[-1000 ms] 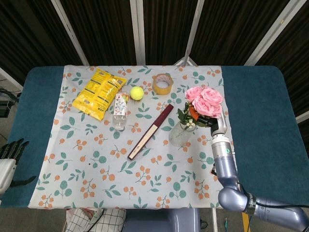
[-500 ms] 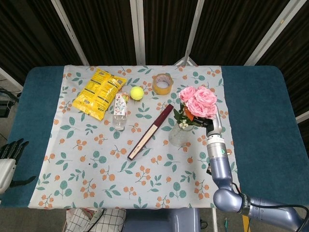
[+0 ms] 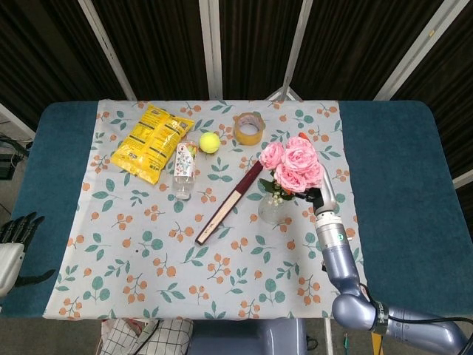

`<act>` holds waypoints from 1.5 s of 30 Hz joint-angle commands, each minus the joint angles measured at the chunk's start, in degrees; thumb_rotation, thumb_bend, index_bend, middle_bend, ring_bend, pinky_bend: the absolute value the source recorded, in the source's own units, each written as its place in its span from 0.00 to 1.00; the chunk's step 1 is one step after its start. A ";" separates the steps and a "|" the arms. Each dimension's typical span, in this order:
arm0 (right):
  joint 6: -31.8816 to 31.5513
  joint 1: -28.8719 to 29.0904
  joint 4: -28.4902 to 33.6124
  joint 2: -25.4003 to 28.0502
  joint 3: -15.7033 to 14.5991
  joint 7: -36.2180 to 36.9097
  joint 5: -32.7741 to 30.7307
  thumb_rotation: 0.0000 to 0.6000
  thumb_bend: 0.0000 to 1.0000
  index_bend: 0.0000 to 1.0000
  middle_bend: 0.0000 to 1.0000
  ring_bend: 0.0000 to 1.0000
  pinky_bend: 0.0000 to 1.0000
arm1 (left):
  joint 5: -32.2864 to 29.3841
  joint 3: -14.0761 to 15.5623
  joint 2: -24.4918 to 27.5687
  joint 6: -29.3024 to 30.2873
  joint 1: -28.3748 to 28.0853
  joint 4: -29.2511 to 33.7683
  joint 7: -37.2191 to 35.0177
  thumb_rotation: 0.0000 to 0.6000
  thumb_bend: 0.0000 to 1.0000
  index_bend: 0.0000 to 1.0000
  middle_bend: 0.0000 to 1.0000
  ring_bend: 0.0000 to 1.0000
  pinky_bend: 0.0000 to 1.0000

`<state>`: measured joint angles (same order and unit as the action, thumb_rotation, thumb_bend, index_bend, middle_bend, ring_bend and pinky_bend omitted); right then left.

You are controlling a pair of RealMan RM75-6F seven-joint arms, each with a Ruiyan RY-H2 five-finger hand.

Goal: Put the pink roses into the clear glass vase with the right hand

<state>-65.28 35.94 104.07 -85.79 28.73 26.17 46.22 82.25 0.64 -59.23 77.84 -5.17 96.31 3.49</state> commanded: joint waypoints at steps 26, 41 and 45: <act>5.84 -11.27 6.89 16.06 -9.80 0.78 11.78 1.00 0.22 0.00 0.00 0.00 0.00 | -0.31 -0.03 0.02 0.50 0.32 0.25 -0.17 1.00 0.00 0.00 0.00 0.00 0.00; -4.01 -22.87 -1.66 27.18 -22.18 -13.17 32.79 1.00 0.22 0.00 0.00 0.00 0.00 | -1.16 -0.61 -0.97 2.66 1.15 0.02 3.01 1.00 0.00 0.00 0.00 0.00 0.00; -12.41 -26.64 -7.33 25.14 -24.95 -26.82 37.43 1.00 0.22 0.00 0.00 0.00 0.00 | -1.05 -0.84 -1.62 4.31 1.75 -0.16 4.50 1.00 0.00 0.00 0.00 0.00 0.00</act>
<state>-68.72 13.97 103.65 -59.64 7.97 12.70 77.30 81.13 -0.08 -60.57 81.59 -3.69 96.23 7.59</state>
